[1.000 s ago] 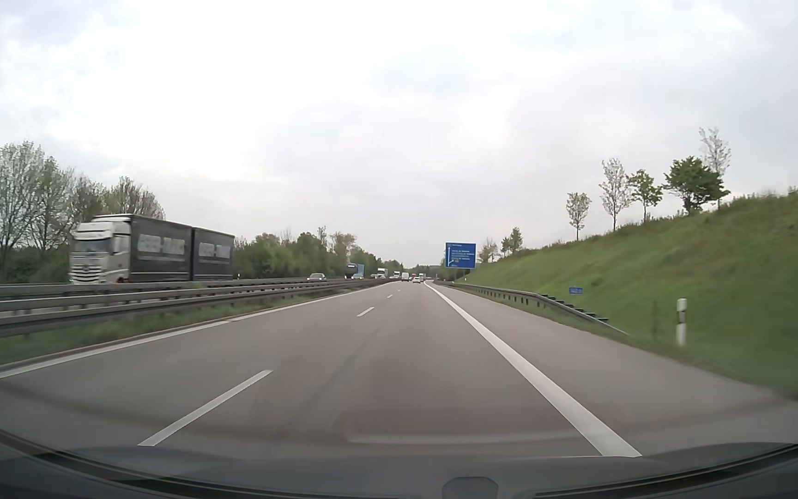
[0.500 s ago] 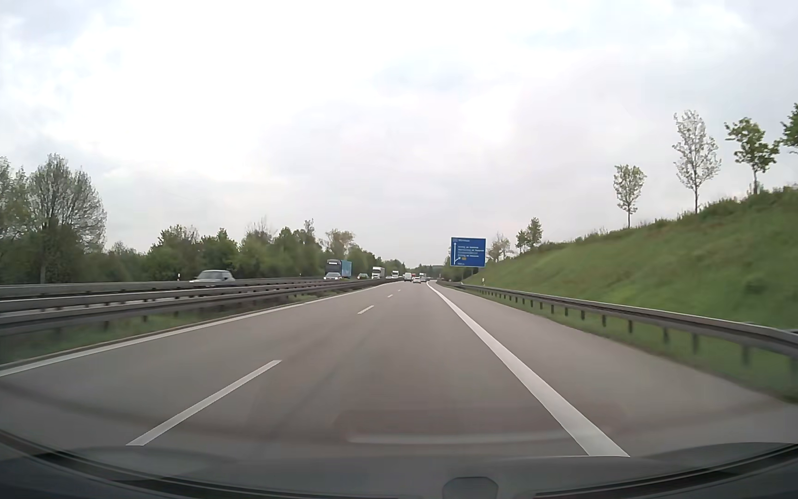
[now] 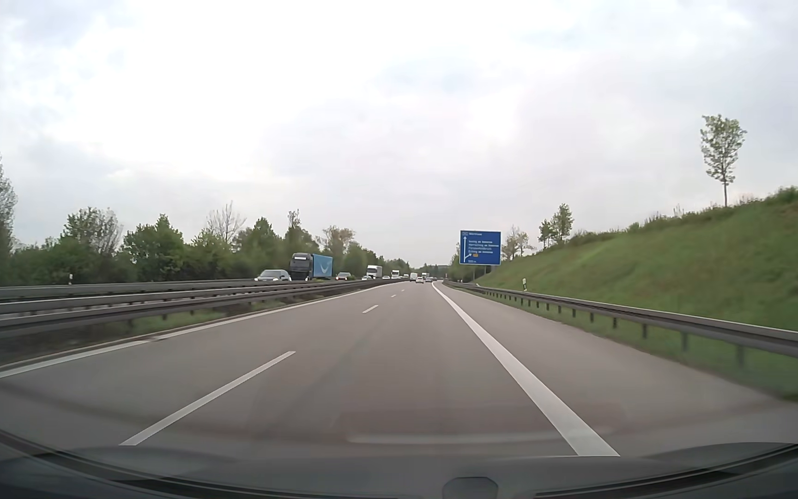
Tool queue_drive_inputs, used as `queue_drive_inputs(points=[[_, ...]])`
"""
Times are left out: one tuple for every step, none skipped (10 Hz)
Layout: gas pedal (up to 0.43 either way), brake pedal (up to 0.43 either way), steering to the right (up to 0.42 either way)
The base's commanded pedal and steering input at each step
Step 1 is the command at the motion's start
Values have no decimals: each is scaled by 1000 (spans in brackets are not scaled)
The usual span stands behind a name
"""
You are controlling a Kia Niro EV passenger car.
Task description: Follow the waypoints while adhering to traffic rules and regulations
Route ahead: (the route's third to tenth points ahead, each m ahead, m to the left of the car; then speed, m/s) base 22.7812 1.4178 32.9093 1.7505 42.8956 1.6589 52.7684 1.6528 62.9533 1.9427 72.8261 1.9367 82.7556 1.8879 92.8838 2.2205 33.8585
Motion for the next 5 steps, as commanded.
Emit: queue_drive_inputs(points=[[268,0,-3],[268,0,-3],[268,0,-2],[280,0,-1],[280,0,-1]])
